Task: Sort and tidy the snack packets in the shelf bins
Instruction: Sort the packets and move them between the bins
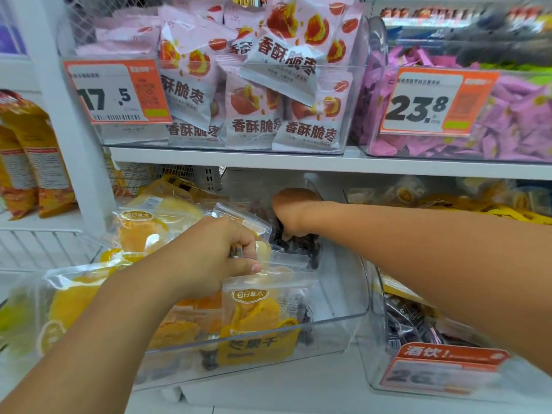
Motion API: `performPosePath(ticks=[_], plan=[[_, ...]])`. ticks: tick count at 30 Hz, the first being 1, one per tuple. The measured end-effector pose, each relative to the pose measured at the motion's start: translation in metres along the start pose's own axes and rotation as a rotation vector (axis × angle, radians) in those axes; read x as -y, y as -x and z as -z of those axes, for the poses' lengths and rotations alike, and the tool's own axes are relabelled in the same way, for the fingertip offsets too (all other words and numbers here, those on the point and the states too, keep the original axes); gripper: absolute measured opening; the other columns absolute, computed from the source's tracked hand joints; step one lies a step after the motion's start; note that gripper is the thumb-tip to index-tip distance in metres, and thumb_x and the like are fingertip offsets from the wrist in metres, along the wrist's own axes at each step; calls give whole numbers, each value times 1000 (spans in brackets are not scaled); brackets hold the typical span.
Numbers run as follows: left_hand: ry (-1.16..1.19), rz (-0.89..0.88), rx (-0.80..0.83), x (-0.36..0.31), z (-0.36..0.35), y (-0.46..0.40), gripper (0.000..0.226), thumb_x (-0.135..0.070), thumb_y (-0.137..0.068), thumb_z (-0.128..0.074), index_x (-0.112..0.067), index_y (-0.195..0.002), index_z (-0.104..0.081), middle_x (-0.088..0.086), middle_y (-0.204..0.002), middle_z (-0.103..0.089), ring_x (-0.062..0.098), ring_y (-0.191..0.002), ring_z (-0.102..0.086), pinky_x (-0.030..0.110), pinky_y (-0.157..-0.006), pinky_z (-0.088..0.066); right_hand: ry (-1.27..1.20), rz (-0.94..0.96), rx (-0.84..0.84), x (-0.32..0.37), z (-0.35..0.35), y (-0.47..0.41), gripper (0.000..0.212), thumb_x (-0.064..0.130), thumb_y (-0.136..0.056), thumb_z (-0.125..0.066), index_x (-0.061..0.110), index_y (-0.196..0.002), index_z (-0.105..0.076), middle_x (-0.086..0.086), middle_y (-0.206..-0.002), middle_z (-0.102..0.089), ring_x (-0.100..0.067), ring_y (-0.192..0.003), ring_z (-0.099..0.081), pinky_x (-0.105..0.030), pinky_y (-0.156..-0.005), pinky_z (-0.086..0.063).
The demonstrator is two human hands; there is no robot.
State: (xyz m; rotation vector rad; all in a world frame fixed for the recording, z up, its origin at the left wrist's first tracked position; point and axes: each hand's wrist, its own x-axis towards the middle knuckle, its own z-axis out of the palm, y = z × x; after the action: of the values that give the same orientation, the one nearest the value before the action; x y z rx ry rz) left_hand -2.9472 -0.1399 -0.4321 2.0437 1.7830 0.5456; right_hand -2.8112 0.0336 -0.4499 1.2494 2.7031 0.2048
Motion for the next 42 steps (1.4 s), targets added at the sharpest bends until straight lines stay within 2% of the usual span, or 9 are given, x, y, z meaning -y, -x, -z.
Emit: performPosePath(ticks=[6, 9, 15, 19, 25, 31, 34, 39, 42], plan=[[55, 73, 55, 5, 4, 0, 20, -37, -85, -76, -32, -69, -65, 6, -84, -72, 29, -108, -68, 49, -81, -57, -212, -29, -86, -7, -2, -9, 46, 30, -70, -89, 16, -104, -61, -3, -99, -66, -25, -85, -61, -29, -67, -45], [38, 72, 43, 3, 5, 1, 20, -37, -84, -77, -29, -70, -66, 4, -84, -72, 31, -100, -69, 47, -80, -57, -224, 62, -74, -10, -1, -8, 55, 28, -69, -90, 21, -112, -56, 0, -98, -63, -24, -86, -58, -31, -66, -45], [41, 49, 28, 3, 4, 3, 22, -33, -85, -77, -28, -69, -63, 0, -80, -71, 29, -111, -65, 49, -85, -54, -93, 125, 82, -6, 4, -18, 37, 41, -68, -88, 20, -72, -59, 3, -78, -61, -23, -75, -61, -24, -54, -41], [32, 43, 21, 3, 3, 2, 23, -33, -85, -77, -26, -69, -62, -1, -76, -70, 28, -109, -67, 47, -83, -55, -72, 202, 107, -5, 1, -19, 54, 49, -68, -86, 20, -109, -68, 2, -100, -67, -25, -89, -62, -28, -69, -46], [46, 46, 45, 5, 4, 2, 22, -32, -85, -77, -28, -69, -62, 1, -81, -71, 29, -112, -65, 48, -85, -55, -349, 131, 92, -6, -3, -19, 26, 17, -80, -83, 8, -77, -59, -7, -75, -68, -21, -60, -70, -25, -49, -53], [49, 46, 46, 5, 4, 2, 22, -33, -86, -76, -26, -70, -63, 1, -84, -72, 28, -111, -66, 49, -84, -55, -917, 26, -2, -6, 1, -14, 12, 9, -91, -71, 2, -88, -62, -14, -83, -71, -26, -74, -76, -39, -72, -63], [42, 47, 40, 4, 3, 2, 20, -32, -85, -77, -26, -72, -64, 3, -92, -74, 29, -111, -65, 49, -85, -55, -850, 88, 118, 0, 2, -18, 8, 6, -93, -67, 0, -94, -72, -11, -86, -75, -24, -79, -75, -34, -74, -63], [44, 43, 31, 5, 3, 3, 21, -32, -86, -77, -25, -71, -63, 1, -88, -73, 29, -107, -68, 47, -83, -56, -462, 166, 214, 11, 2, -24, 23, 1, -91, -62, 12, -71, -63, 9, -53, -56, -7, -49, -50, -14, -44, -40], [46, 40, 30, 5, 3, 2, 21, -32, -85, -77, -24, -71, -63, 2, -93, -74, 27, -105, -70, 46, -82, -57, -678, 122, 324, 6, 2, -16, 15, -10, -92, -52, -1, -97, -63, -8, -84, -66, -17, -74, -65, -18, -54, -54]])
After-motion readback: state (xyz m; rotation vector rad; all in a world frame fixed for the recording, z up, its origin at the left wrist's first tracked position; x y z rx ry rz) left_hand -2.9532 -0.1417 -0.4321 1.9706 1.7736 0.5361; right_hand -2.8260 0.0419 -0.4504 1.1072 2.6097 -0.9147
